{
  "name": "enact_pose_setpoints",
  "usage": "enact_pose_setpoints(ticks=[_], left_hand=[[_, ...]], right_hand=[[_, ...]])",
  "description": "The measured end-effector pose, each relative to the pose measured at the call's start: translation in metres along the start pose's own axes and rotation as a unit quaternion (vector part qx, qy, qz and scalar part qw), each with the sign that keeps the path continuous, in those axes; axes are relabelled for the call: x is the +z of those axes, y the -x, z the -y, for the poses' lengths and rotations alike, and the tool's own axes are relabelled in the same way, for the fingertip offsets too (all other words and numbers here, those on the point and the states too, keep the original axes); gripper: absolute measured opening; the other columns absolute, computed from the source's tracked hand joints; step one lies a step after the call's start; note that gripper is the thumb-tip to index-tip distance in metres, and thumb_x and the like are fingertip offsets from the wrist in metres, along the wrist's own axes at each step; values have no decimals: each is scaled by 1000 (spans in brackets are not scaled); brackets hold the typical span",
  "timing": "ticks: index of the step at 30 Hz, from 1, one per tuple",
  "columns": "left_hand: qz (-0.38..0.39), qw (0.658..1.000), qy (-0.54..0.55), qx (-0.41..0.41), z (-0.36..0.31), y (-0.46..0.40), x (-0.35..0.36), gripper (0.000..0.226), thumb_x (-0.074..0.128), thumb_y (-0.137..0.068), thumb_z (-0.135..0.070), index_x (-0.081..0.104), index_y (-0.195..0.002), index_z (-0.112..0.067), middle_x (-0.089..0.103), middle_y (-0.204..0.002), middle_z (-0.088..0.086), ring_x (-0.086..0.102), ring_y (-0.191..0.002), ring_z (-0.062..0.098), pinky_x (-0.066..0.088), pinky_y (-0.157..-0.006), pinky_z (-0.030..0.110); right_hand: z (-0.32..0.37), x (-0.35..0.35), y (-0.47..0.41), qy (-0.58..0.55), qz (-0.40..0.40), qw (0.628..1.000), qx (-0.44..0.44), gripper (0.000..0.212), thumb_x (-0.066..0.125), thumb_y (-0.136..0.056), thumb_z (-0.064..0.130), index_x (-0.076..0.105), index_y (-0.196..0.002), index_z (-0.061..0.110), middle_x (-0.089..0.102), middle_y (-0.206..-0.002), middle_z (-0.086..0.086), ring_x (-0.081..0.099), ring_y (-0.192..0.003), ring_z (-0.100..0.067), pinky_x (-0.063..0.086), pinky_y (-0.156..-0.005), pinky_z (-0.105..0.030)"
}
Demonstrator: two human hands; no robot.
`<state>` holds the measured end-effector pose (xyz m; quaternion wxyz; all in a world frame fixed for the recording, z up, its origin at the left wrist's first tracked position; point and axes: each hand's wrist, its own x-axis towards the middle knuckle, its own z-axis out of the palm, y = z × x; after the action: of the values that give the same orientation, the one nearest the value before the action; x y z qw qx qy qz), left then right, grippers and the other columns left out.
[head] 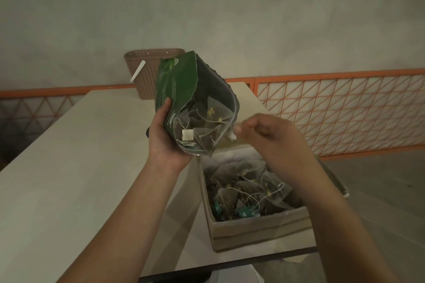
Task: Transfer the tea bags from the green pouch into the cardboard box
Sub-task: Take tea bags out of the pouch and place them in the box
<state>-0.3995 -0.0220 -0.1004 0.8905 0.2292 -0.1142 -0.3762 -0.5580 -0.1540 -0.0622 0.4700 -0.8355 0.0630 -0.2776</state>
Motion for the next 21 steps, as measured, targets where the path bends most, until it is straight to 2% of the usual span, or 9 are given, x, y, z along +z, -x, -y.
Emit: enact_pose_setpoints(ticks=[3, 5, 7, 9, 11, 13, 15, 18, 21], left_hand=[[3, 1000, 5, -14, 2, -2, -2, 60, 51, -97, -50, 52, -148, -19, 53, -149, 13, 50, -138, 36, 50, -104, 53], [1, 1000, -3, -15, 3, -4, -4, 60, 51, -97, -50, 50, -149, -19, 52, -151, 12, 47, -140, 35, 45, -110, 52], [-4, 1000, -9, -14, 3, -6, -6, 62, 52, -97, -49, 47, -151, -19, 47, -155, 11, 44, -143, 35, 36, -116, 53], [-5, 1000, 3, -17, 3, -6, -6, 62, 54, -96, -48, 47, -151, -20, 47, -155, 11, 44, -143, 35, 37, -115, 54], [-3, 1000, 19, -18, 4, -6, -5, 60, 54, -96, -48, 52, -148, -19, 52, -151, 12, 47, -140, 35, 48, -105, 54], [-11, 1000, 22, -14, 3, -4, -4, 58, 55, -95, -50, 55, -145, -20, 55, -148, 12, 50, -138, 35, 52, -100, 54], [-17, 1000, 18, -9, 1, -4, -4, 57, 56, -95, -50, 57, -144, -22, 56, -148, 10, 50, -138, 35, 49, -104, 54], [-21, 1000, 11, -3, 0, -3, -4, 57, 55, -95, -50, 56, -145, -22, 55, -149, 9, 50, -138, 34, 46, -108, 52], [-10, 1000, -6, -5, 1, -5, -5, 60, 52, -97, -50, 50, -149, -21, 49, -154, 10, 43, -143, 36, 37, -115, 54]], right_hand=[[18, -1, -10, -41, -12, 999, -29, 21, 54, -96, 32, 73, -100, 22, 49, -47, 14, 36, -42, -5, 30, -44, -12], [29, 1, -15, -49, -30, 997, -54, 22, 52, -98, 30, 72, -106, 24, 51, -49, 7, 33, -43, -4, 27, -44, -16], [35, 3, -19, -47, -64, 994, -77, 23, 51, -99, 28, 70, -111, 24, 61, -64, -3, 41, -47, -7, 32, -45, -20], [34, 5, -21, -33, -73, 994, -77, 24, 50, -100, 27, 69, -115, 25, 67, -73, 2, 53, -53, -13, 43, -48, -25], [30, 5, -20, -1, -59, 996, -63, 20, 52, -99, 28, 70, -109, 27, 62, -62, 4, 48, -49, -17, 39, -47, -27], [25, 5, -15, -24, -75, 995, -58, 18, 54, -98, 24, 71, -101, 22, 50, -51, 6, 38, -41, -9, 30, -41, -21], [21, 4, -10, -69, -101, 991, -44, 18, 53, -97, 19, 70, -93, 15, 43, -48, 12, 32, -41, -4, 27, -42, -15], [17, -2, -4, -97, -124, 987, -28, 21, 49, -91, 17, 66, -77, 16, 51, -57, 16, 39, -52, 0, 33, -50, -16], [10, -15, -3, -133, -167, 977, -15, 23, 45, -87, 11, 59, -70, 15, 47, -57, 15, 39, -57, -2, 30, -60, -25]])
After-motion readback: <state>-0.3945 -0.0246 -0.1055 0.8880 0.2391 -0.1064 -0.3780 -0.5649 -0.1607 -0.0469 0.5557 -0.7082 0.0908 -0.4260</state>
